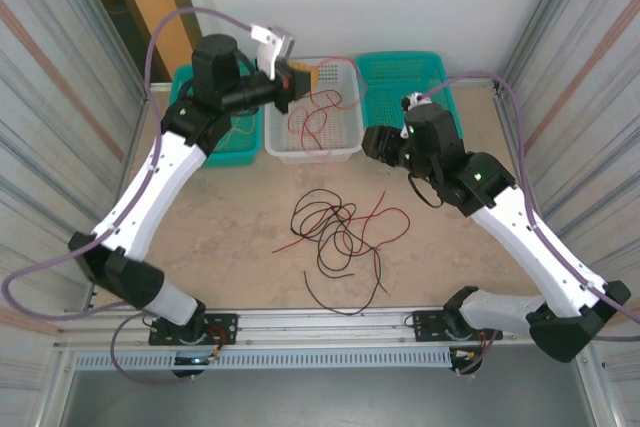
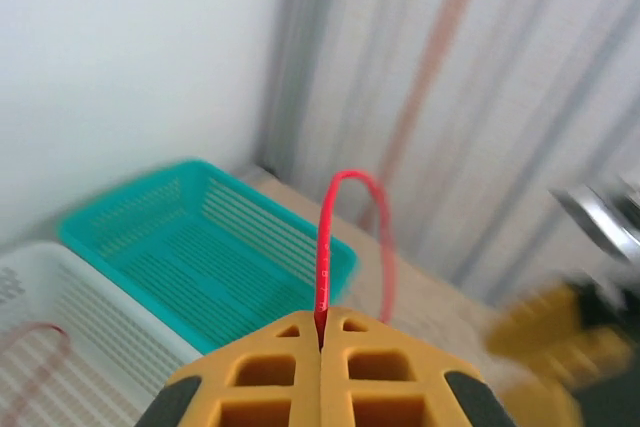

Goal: Untangle the cables

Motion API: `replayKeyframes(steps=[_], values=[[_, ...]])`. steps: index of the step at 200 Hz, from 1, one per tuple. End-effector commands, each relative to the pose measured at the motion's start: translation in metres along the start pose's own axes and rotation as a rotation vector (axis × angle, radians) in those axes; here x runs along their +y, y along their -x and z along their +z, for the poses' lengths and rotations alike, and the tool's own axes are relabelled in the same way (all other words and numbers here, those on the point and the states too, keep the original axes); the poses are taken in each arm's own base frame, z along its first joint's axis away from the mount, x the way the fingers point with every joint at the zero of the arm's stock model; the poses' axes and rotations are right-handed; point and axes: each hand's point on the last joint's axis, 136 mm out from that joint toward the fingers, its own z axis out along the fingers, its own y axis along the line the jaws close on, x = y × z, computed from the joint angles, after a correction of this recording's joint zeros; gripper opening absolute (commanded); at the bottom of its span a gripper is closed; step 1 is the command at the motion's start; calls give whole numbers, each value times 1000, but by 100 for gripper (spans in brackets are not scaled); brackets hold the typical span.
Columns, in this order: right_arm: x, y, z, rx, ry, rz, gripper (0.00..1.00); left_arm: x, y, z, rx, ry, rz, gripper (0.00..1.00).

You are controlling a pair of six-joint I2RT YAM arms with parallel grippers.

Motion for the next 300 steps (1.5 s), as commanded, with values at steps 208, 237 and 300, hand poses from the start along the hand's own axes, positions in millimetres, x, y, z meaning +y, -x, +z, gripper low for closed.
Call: replayKeyframes(steps=[208, 237, 300], values=[[-138, -242, 47, 671, -518, 198, 49, 4, -180, -113, 199, 185, -401, 62], [-132, -251, 74, 690, -473, 296, 47, -3, -200, -120, 217, 171, -451, 62], [-151, -275, 81, 692, -675, 446, 46, -26, -221, -98, 296, 93, -462, 59]])
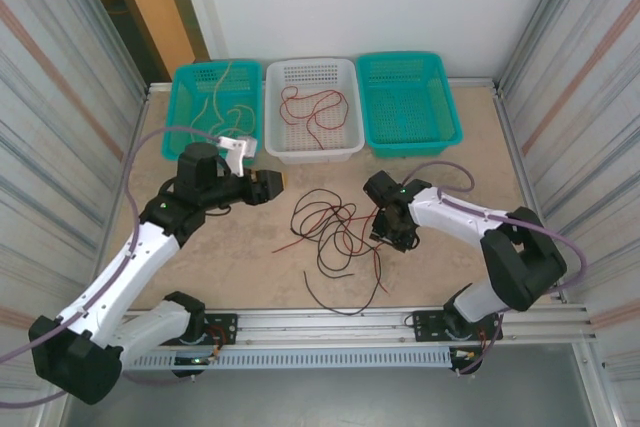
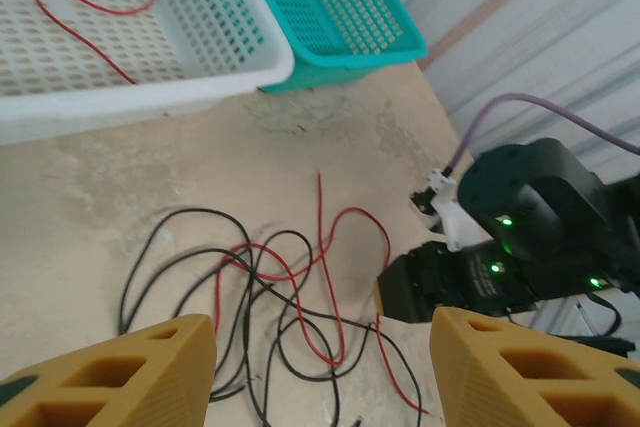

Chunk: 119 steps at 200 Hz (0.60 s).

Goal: Untangle the cables

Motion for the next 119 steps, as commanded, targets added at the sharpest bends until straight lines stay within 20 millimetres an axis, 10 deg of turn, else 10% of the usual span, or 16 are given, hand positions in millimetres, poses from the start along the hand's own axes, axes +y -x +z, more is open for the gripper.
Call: replayKeyframes(steps=[1, 73, 119], values=[[-6, -3, 5, -2, -35, 128, 47, -13, 0, 5, 10, -39, 10, 59], [6, 21, 8, -81, 14, 103, 12, -24, 6, 5, 7, -50, 57, 60], [18, 45, -78, -342, 68, -80, 0, -35, 21, 2, -6, -64, 107, 61]])
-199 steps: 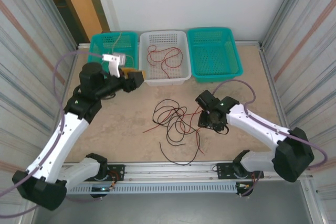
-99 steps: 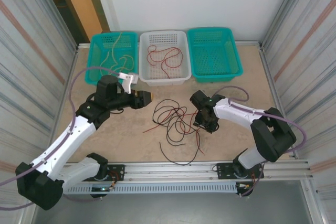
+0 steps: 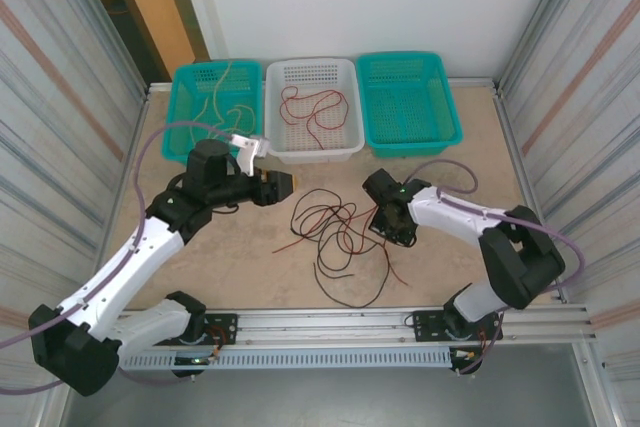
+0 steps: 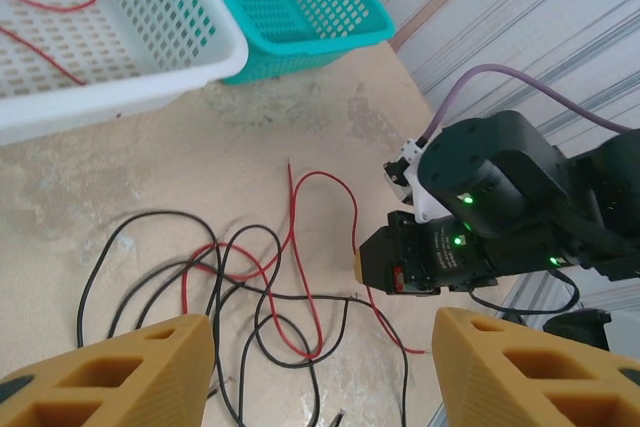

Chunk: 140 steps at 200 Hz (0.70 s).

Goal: Untangle the cables

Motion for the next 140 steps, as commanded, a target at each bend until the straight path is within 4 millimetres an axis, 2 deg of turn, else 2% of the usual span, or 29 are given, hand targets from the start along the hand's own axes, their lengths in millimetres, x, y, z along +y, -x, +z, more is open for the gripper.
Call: replayKeyframes(steps=[1, 44, 92, 116, 140], values=[[13, 29, -64, -214, 56, -127, 0, -12, 17, -4, -24, -21, 58, 61], [48, 47, -179, -479, 233, -358, 0, -35, 41, 1, -44, -91, 125, 63], [103, 32, -295, -592, 690, -577, 0, -67, 64, 6, -75, -176, 224, 71], [117, 25, -337, -617, 806, -652, 0, -76, 76, 8, -96, -190, 263, 74], [125, 17, -369, -639, 878, -710, 0, -81, 86, 12, -114, -205, 288, 77]])
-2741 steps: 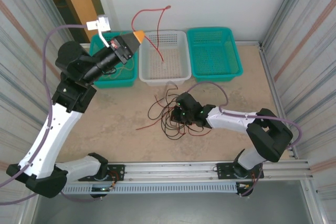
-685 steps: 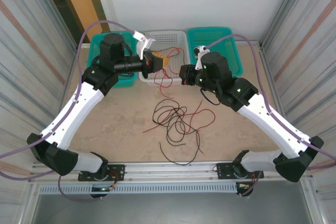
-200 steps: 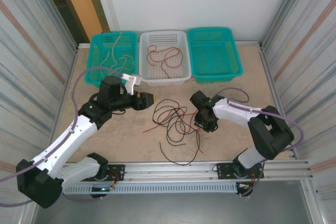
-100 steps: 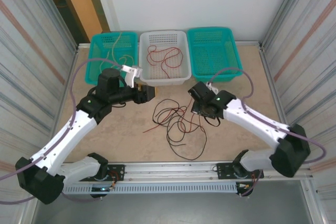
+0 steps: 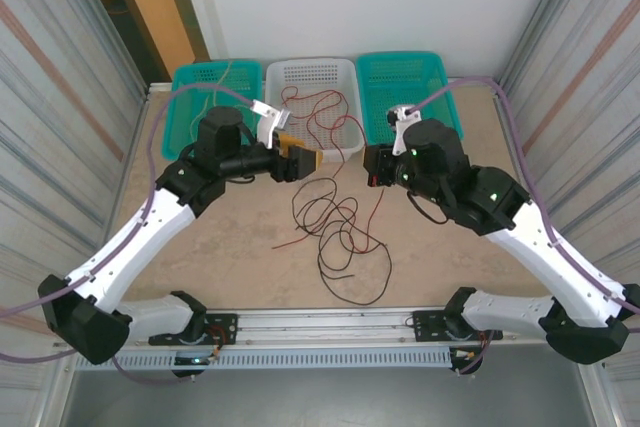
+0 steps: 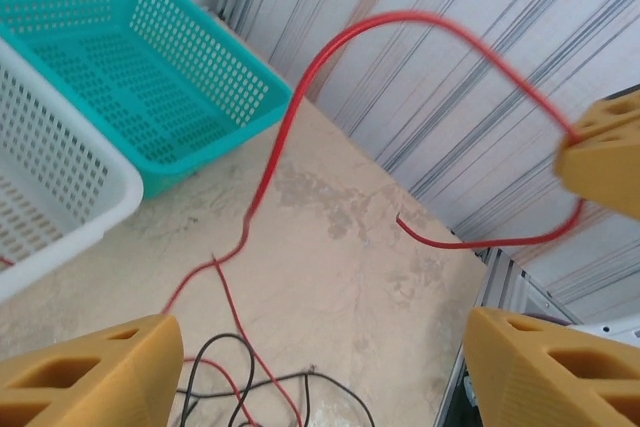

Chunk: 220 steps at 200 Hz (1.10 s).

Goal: Untangle the cables

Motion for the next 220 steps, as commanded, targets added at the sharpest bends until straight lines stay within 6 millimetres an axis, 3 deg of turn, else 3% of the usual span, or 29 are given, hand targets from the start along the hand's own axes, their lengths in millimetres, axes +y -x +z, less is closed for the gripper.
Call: replayKeyframes(steps=[1, 49, 77, 97, 110, 119, 129, 163, 185, 220], values=[[36, 22, -17, -39, 137, -105, 0, -13, 24, 2, -52, -45, 83, 77], [80, 38, -43, -77, 299, -164, 0, -20, 46, 17, -77, -71, 121, 74], [81, 52, -57, -139, 302, -161, 0, -32, 63, 14, -122, -93, 171, 47], [75, 62, -65, -180, 275, -156, 0, -37, 76, 3, -167, -71, 193, 15], [70, 64, -66, -193, 250, -160, 0, -42, 87, -7, -194, -61, 193, 0], [66, 65, -65, -199, 226, -157, 1, -45, 92, -12, -205, -50, 184, 0], [59, 65, -62, -204, 189, -147, 10, -49, 100, -18, -216, -44, 178, 0], [22, 60, -45, -201, 13, -87, 65, -39, 118, -32, -227, 77, 96, 0], [32, 38, -32, -148, 73, -75, 68, -17, 126, -38, -239, 187, -14, 0], [61, -2, -3, -77, 161, -66, 70, -13, 139, -45, -300, 180, -129, 0]])
